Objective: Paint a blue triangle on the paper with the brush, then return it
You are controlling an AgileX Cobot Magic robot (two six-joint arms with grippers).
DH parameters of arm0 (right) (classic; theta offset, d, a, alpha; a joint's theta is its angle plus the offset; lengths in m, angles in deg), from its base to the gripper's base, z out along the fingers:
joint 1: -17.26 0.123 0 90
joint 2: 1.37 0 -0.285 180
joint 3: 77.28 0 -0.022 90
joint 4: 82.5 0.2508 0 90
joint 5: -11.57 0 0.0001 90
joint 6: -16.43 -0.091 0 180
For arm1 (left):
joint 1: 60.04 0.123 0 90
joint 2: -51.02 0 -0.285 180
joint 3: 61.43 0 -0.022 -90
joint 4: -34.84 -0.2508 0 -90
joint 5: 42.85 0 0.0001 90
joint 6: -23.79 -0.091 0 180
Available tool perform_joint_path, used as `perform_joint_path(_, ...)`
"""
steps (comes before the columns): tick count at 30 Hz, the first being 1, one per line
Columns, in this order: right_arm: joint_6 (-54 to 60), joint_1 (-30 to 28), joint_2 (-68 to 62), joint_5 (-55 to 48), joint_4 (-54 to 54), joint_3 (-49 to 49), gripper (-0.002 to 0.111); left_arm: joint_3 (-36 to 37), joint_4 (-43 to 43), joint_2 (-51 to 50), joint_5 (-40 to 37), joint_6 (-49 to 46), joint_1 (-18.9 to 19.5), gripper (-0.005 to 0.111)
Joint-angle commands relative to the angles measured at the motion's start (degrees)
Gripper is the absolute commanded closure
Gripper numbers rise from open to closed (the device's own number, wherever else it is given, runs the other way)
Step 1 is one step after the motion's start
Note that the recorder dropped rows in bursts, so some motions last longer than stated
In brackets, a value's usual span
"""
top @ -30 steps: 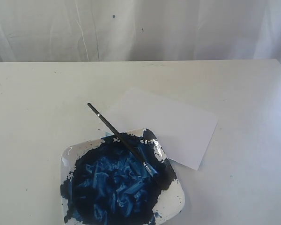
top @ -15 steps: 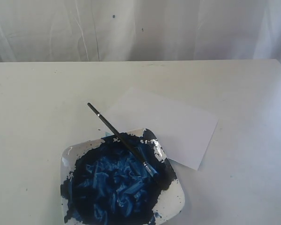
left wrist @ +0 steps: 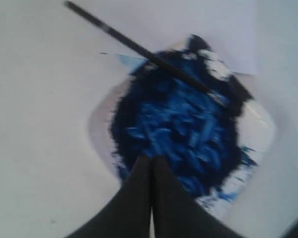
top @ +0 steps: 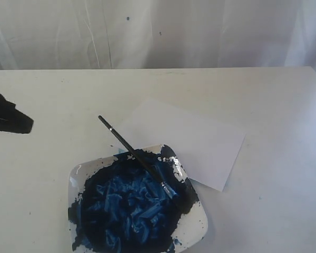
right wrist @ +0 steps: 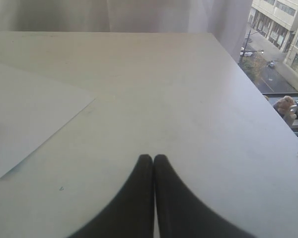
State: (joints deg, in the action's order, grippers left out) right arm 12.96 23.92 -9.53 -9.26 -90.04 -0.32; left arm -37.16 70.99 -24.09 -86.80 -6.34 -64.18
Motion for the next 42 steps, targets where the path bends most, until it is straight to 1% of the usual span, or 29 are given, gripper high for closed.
perform_joint_path(1,-0.1,0.1,0.4,0.7,-0.1,0.3,0.108,-4.3,17.2,-3.2,-14.6,-14.9,3.0,0.107)
perform_joint_path(2,-0.1,0.1,0.4,0.7,-0.1,0.3,0.108,-4.5,20.1,-3.5,-16.7,-17.4,3.7,0.107)
perform_joint_path(4,-0.1,0.1,0.4,0.7,-0.1,0.3,0.108,-4.6,26.5,-4.1,-20.4,-25.7,4.7,0.107)
perform_joint_path(5,-0.1,0.1,0.4,0.7,-0.1,0.3,0.108,-4.6,28.1,-4.3,-21.2,-29.0,4.9,0.107)
perform_joint_path(7,-0.1,0.1,0.4,0.7,-0.1,0.3,0.108,-4.6,29.4,-4.9,-20.7,-31.4,4.8,0.107)
perform_joint_path(10,-0.1,0.1,0.4,0.7,-0.1,0.3,0.108,-4.6,28.2,-5.2,-16.6,-31.4,4.8,0.107)
perform_joint_path(15,-0.1,0.1,0.4,0.7,-0.1,0.3,0.108,-4.6,17.7,-5.2,-5.6,-31.5,4.8,0.107)
perform_joint_path(17,-0.1,0.1,0.4,0.7,-0.1,0.3,0.108,-4.0,12.6,-5.2,-1.3,-28.8,4.8,0.107)
perform_joint_path(18,-0.1,0.1,0.4,0.7,-0.1,0.3,0.108,-3.6,11.6,-5.2,0.0,-27.1,4.8,0.107)
perform_joint_path(21,-0.1,0.1,0.4,0.7,-0.1,0.3,0.108,-2.3,12.9,-5.8,3.5,-23.6,4.8,0.107)
perform_joint_path(24,-0.1,0.1,0.4,0.7,-0.1,0.3,0.108,-1.6,15.3,-8.3,4.4,-23.3,4.8,0.107)
perform_joint_path(26,-0.1,0.1,0.4,0.7,-0.1,0.3,0.108,-1.6,15.8,-11.4,3.2,-21.2,4.8,0.107)
perform_joint_path(30,-0.1,0.1,0.4,0.7,-0.1,0.3,0.108,-1.9,21.1,-23.4,2.0,-21.5,4.8,0.107)
perform_joint_path(32,-0.1,0.1,0.4,0.7,-0.1,0.3,0.108,-3.0,25.3,-28.9,0.1,-26.4,4.8,0.107)
perform_joint_path(33,-0.1,0.1,0.4,0.7,-0.1,0.3,0.108,-4.2,28.0,-32.8,-2.7,-29.8,4.8,0.107)
perform_joint_path(35,-0.1,0.1,0.4,0.7,-0.1,0.3,0.108,-6.2,31.0,-37.5,-4.5,-30.5,4.8,0.107)
perform_joint_path(38,-0.1,0.1,0.4,0.7,-0.1,0.3,0.108,-9.5,31.5,-42.4,-4.5,-30.5,4.8,0.107)
perform_joint_path(42,-0.1,0.1,0.4,0.7,-0.1,0.3,0.108,-10.6,33.7,-45.3,-3.7,-30.5,4.8,0.107)
